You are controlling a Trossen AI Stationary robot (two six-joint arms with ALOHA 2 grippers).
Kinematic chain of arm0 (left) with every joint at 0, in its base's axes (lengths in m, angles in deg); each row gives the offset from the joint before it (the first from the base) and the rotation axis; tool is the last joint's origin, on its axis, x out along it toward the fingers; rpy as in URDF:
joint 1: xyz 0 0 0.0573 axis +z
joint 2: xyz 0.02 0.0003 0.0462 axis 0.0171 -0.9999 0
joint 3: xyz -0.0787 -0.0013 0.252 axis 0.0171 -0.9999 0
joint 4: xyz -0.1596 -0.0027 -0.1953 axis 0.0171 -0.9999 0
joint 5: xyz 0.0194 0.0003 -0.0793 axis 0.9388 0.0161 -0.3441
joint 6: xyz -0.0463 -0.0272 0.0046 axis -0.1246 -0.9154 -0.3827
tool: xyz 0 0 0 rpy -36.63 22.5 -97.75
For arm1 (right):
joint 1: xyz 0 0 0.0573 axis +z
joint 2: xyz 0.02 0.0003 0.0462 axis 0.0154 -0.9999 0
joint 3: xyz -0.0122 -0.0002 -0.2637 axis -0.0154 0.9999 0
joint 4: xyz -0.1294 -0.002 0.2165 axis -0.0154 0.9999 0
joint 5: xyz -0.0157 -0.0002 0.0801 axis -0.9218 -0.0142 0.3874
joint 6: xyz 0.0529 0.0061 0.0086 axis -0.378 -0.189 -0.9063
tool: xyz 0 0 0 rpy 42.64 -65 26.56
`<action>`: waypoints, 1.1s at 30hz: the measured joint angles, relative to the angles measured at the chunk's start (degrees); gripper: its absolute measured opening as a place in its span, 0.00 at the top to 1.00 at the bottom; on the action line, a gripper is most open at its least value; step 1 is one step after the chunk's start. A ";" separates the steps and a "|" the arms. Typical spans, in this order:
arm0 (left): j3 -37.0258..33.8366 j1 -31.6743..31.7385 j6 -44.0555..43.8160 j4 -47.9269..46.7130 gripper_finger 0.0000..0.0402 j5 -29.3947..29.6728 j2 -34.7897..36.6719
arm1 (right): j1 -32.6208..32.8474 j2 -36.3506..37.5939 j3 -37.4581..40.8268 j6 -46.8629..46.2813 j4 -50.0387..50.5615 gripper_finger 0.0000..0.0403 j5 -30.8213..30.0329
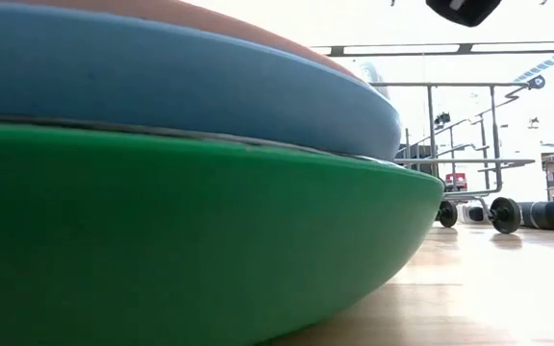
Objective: Sort dishes
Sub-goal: Put the pink plate into the dish rack
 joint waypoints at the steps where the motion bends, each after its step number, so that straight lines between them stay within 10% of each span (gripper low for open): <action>1: 0.00 -0.22 -0.42 0.11 0.42 -0.20 -0.61 | 0.62 0.00 1.47 -1.29 -2.54 0.88 -0.04; 14: 0.00 -3.38 -8.18 0.68 0.42 -2.48 -3.80 | 8.02 -0.01 15.90 -16.98 -20.76 0.81 -9.59; 33: 0.00 -3.60 -9.66 3.92 0.42 -0.47 -7.16 | 14.06 -20.13 9.92 2.89 -40.24 0.84 -19.16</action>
